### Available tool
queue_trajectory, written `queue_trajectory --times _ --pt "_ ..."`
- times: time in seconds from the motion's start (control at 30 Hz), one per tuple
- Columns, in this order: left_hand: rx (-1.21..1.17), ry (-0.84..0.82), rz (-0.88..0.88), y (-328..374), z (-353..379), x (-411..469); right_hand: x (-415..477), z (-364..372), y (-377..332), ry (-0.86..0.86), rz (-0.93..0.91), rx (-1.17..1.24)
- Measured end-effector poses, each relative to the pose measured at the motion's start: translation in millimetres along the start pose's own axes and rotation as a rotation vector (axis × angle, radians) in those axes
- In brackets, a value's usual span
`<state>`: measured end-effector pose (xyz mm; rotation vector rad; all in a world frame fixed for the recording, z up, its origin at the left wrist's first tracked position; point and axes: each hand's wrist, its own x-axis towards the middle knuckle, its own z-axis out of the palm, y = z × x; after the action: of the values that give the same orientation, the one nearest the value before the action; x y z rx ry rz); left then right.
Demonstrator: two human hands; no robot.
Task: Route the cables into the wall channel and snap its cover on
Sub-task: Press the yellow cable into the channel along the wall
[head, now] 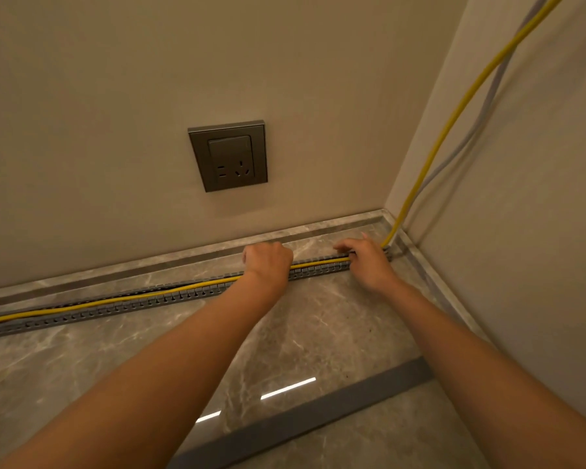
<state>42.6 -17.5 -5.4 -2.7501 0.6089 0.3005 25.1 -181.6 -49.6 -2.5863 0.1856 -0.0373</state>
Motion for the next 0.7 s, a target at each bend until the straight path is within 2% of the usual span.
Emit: queue_trajectory --times 0.1,0.2,0.3,0.57,0.7 --pt "-0.034 0.105 0.094 15.2 0.6 1.1 -2.7 -2.2 2.9 -0.024 -0.017 0.055" --pt "-0.013 0.152 0.161 31.9 2.9 4.2 -3.9 -6.3 4.7 -0.046 0.016 0.210" --pt "0.033 0.152 0.177 36.9 1.0 8.5 -1.0 -7.9 8.2 -0.062 0.069 0.323" --pt "0.044 0.104 0.151 38.6 -7.5 13.2 6.0 -23.3 44.5 -0.048 0.205 0.426" --pt "0.004 0.072 0.117 38.8 -9.3 15.1 7.9 -32.9 55.9 -0.052 0.208 0.423"
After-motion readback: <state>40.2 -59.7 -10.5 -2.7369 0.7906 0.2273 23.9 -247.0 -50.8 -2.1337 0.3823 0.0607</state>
